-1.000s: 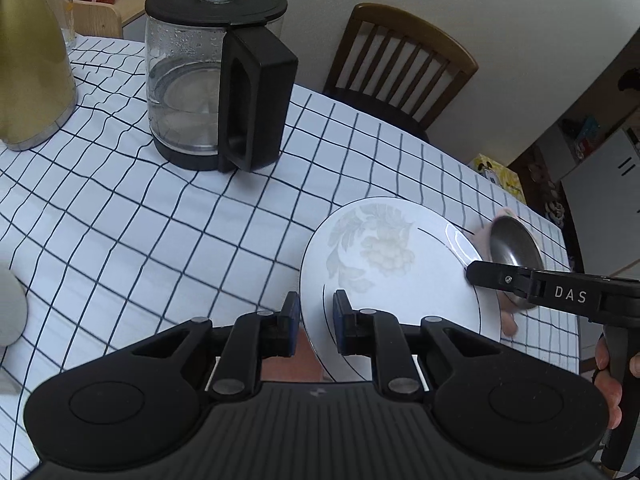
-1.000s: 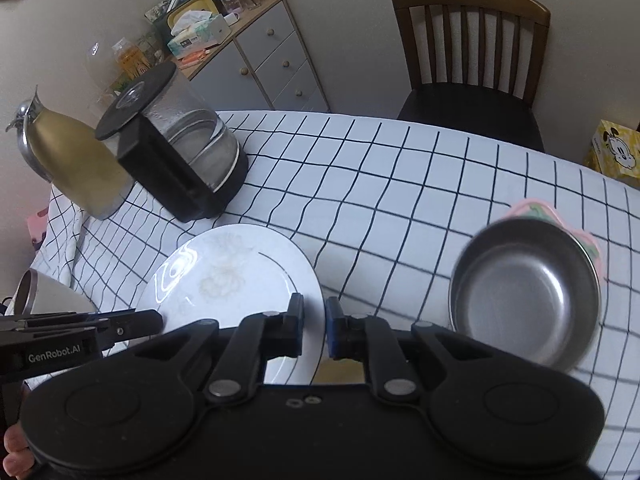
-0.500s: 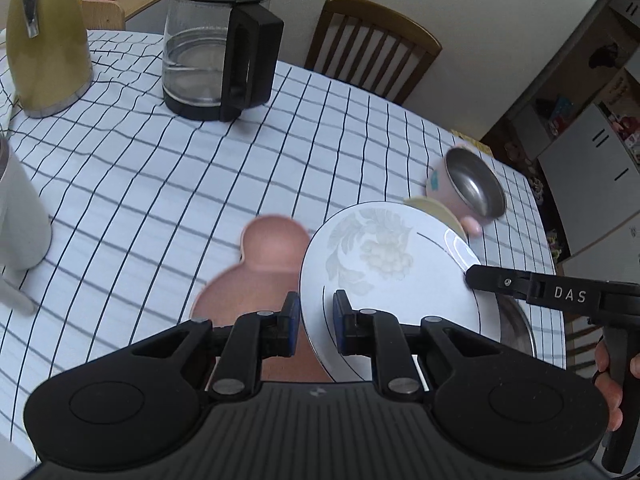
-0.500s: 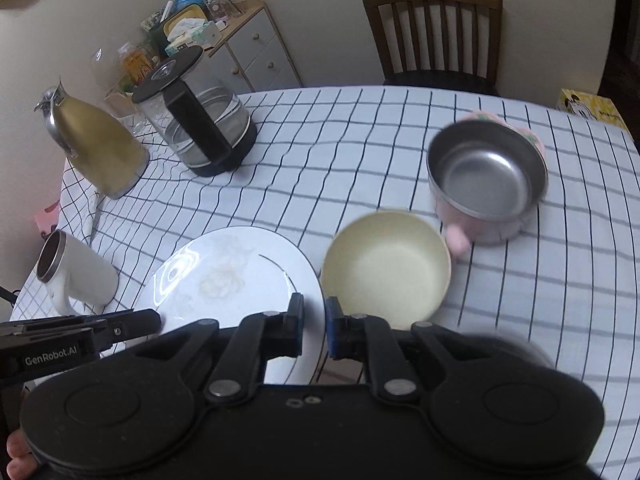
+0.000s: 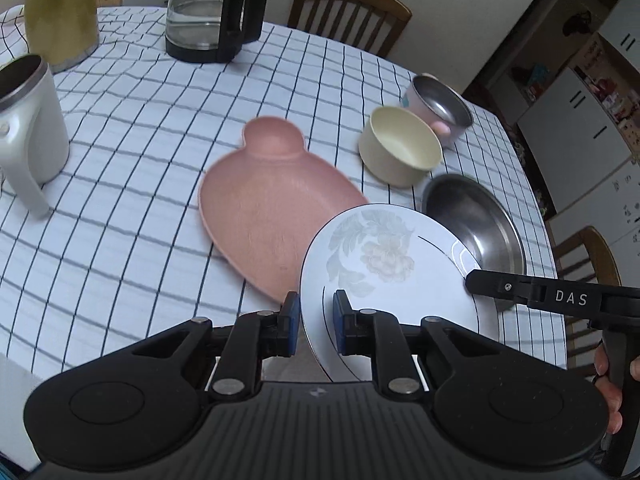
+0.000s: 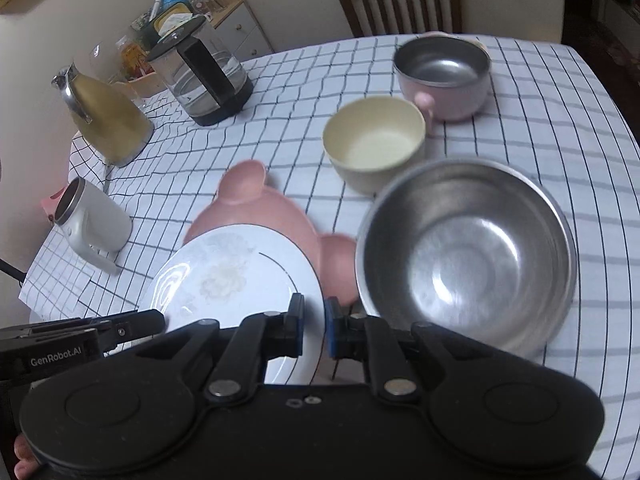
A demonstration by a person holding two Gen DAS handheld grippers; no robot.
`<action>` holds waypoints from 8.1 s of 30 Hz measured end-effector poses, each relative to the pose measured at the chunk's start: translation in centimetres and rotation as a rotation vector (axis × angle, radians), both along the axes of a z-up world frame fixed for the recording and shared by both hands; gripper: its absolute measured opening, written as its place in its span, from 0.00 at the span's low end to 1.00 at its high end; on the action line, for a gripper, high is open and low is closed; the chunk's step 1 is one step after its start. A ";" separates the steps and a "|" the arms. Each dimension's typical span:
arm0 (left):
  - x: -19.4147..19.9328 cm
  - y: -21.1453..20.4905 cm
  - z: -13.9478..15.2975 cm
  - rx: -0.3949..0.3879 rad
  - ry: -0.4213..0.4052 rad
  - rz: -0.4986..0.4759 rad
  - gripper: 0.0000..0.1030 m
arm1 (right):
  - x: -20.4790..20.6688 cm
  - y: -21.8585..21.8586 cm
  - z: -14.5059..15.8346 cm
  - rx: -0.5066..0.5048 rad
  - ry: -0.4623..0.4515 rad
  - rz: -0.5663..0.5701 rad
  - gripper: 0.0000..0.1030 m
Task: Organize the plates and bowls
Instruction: 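Lift the small white plate with both grippers and carry it over the large plate, then lower the small plate onto the large white plate with both grippers, then open both grippers and release the small white plate, then move both grippers to the rim of the pink bear-shaped plate, then close both grippers on the pink plate rim, then lift the pink plate with both grippers and carry it over the white plates, then lower the pink plate onto the white plates and open both grippers, then move both grippers to the rim of the steel bowl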
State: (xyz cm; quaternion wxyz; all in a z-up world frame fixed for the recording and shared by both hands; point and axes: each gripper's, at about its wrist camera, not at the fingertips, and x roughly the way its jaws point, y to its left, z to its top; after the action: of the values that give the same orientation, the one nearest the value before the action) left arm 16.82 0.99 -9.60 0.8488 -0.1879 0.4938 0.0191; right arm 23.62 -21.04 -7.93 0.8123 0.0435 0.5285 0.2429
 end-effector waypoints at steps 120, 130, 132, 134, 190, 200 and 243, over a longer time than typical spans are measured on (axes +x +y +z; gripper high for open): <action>16.3 8.8 -9.2 0.206 0.067 -0.070 0.56 | 0.4 5.6 -7.3 -0.021 0.050 -0.109 0.50; 16.1 9.0 -9.0 0.194 0.076 -0.071 0.25 | 0.8 6.2 -8.0 -0.023 0.065 -0.095 0.14; 15.8 9.2 -8.7 0.192 0.070 -0.062 0.23 | 0.8 6.3 -8.0 -0.032 0.057 -0.089 0.12; 15.5 9.4 -8.1 0.195 0.060 -0.056 0.21 | 0.7 6.2 -7.8 -0.030 0.049 -0.089 0.12; -5.8 -1.5 -5.2 0.183 -0.018 -0.156 0.21 | -11.0 -3.3 -4.5 -0.140 -0.076 0.050 0.09; -5.8 -1.7 -6.4 0.201 0.003 -0.161 0.21 | -11.0 -2.5 -5.2 -0.178 -0.106 0.064 0.13; -8.1 -5.8 3.9 0.154 -0.339 -0.285 0.69 | -14.7 -4.4 4.3 -0.090 -0.312 -0.031 0.73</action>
State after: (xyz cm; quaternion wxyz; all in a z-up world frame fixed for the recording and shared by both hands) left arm 8.72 -4.78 -5.67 0.9256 -0.0517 0.3627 -0.0953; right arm 8.91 -25.42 -3.65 0.8892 -0.0232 0.4056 0.2104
